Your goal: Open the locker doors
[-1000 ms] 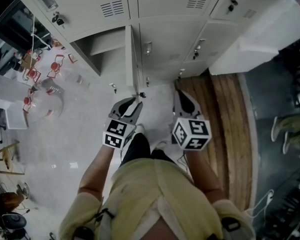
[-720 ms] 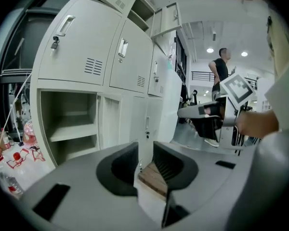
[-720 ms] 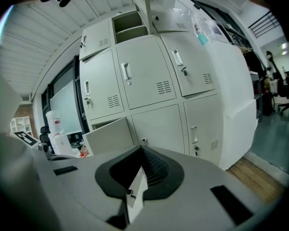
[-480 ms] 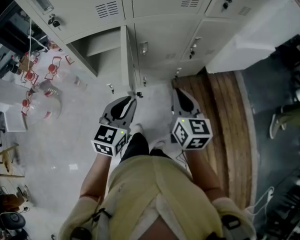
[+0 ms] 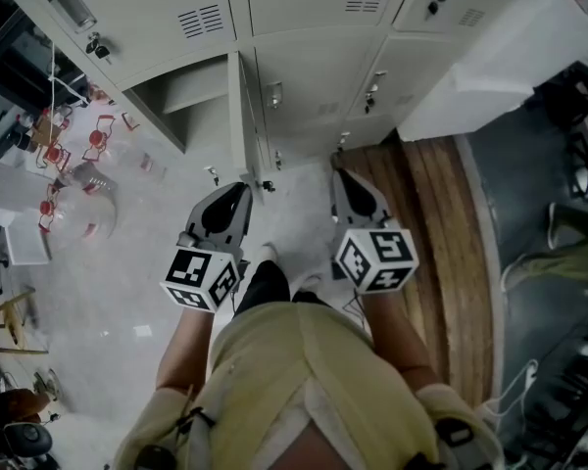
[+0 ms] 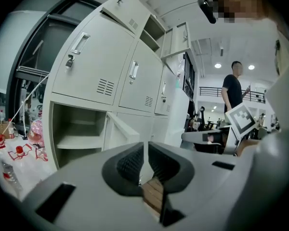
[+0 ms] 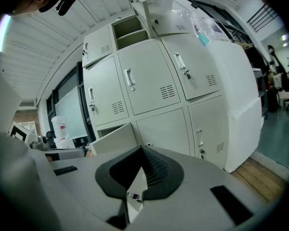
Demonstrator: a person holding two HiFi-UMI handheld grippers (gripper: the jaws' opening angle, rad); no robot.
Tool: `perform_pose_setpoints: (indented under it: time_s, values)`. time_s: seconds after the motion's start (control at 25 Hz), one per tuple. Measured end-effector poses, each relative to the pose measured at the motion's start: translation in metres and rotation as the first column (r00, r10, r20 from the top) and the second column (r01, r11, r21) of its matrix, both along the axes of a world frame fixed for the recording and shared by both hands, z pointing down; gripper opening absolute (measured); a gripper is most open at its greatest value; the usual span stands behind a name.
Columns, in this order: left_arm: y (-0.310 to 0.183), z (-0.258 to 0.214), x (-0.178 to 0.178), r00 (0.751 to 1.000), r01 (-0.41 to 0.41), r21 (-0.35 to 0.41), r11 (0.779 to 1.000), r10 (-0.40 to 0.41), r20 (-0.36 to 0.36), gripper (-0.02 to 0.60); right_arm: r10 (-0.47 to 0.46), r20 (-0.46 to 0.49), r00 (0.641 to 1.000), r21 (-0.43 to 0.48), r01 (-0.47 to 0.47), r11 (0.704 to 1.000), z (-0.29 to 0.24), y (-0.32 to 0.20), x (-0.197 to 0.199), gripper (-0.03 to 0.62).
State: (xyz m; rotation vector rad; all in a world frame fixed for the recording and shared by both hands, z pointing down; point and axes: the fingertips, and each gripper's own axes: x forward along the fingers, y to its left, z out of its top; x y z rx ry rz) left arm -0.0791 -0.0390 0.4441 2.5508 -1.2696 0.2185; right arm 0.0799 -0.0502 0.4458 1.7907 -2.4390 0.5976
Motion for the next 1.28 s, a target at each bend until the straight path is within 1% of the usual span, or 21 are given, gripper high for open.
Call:
perform_pose_setpoints:
  time_s: [0.16, 0.32, 0.64, 0.84, 1.04, 1.16, 1.28]
  values:
    - [0.0, -0.004, 0.005, 1.0, -0.014, 0.007, 1.0, 0.014, 0.006, 0.031, -0.001, 0.033, 0.999, -0.008, 0.001, 1.0, -0.004, 0.0, 0.0, 0.005]
    - [0.0, -0.006, 0.007, 1.0, -0.016, 0.006, 1.0, 0.016, 0.008, 0.031, -0.011, 0.016, 1.0, 0.0, 0.011, 1.0, -0.007, -0.001, -0.002, 0.005]
    - [0.001, -0.008, 0.008, 0.999, -0.024, 0.001, 1.0, 0.024, 0.021, 0.031, -0.006, 0.028, 1.0, 0.008, 0.006, 1.0, -0.012, -0.003, 0.0, 0.005]
    - [0.002, -0.007, 0.013, 0.999, -0.026, -0.024, 0.999, 0.026, 0.026, 0.031, -0.01, 0.026, 1.0, 0.007, 0.009, 1.0, -0.011, -0.002, -0.001, 0.005]
    - [-0.001, -0.013, 0.019, 0.999, -0.03, 0.001, 1.0, 0.029, 0.026, 0.031, -0.011, 0.024, 1.0, 0.01, 0.01, 1.0, -0.012, -0.002, -0.002, 0.005]
    - [0.003, -0.01, 0.022, 0.999, -0.037, -0.019, 0.999, 0.038, 0.032, 0.031, -0.011, 0.024, 1.0, 0.018, 0.01, 1.0, -0.015, -0.002, -0.001, 0.005]
    - [0.003, -0.011, 0.023, 0.999, -0.037, -0.01, 0.999, 0.037, 0.032, 0.031, -0.011, 0.023, 1.0, 0.026, 0.01, 1.0, -0.017, -0.001, 0.0, 0.005]
